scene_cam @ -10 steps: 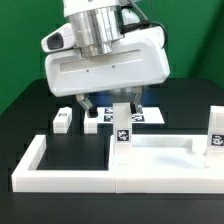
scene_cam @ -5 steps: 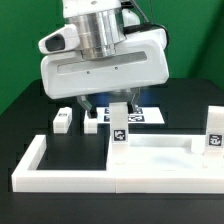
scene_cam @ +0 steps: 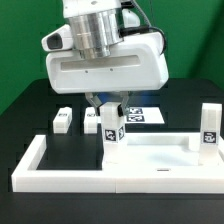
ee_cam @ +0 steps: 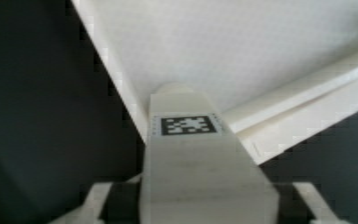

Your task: Assemble desk

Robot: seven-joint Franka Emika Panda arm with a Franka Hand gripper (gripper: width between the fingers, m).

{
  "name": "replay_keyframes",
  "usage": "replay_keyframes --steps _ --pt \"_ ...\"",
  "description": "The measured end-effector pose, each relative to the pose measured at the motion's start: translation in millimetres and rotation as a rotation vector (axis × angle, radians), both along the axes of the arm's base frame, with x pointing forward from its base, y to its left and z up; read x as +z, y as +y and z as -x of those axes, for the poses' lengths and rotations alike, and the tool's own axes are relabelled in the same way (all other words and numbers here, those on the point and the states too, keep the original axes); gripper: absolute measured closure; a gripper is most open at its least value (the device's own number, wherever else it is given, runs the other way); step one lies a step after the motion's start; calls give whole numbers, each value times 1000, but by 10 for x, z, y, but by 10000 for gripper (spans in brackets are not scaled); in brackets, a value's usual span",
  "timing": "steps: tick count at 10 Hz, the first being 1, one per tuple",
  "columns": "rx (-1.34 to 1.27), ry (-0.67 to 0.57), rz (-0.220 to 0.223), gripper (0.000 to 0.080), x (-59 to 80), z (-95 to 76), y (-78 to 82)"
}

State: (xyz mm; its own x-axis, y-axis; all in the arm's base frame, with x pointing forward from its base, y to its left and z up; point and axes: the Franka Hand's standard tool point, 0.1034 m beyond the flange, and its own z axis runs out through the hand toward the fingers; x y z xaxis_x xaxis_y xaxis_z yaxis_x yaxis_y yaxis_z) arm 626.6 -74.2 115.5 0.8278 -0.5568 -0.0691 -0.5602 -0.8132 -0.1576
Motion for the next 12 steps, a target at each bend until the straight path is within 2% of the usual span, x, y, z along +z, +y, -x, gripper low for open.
replay_keyframes --steps 2,5,6,8,9,10,11,12 --pt "-317 30 -4 504 10 -61 143" --pt "-830 90 -77 504 -30 -82 188" --pt "-1030 108 -126 504 -32 -89 210" --pt "-1119 119 -137 491 -38 -87 220" --pt "-1080 111 -133 491 -43 -85 219" --pt "-1009 96 -123 307 -55 -79 211" --pt "-818 61 -104 197 -88 -56 191" --pt "-666 44 -84 197 -105 -31 192"
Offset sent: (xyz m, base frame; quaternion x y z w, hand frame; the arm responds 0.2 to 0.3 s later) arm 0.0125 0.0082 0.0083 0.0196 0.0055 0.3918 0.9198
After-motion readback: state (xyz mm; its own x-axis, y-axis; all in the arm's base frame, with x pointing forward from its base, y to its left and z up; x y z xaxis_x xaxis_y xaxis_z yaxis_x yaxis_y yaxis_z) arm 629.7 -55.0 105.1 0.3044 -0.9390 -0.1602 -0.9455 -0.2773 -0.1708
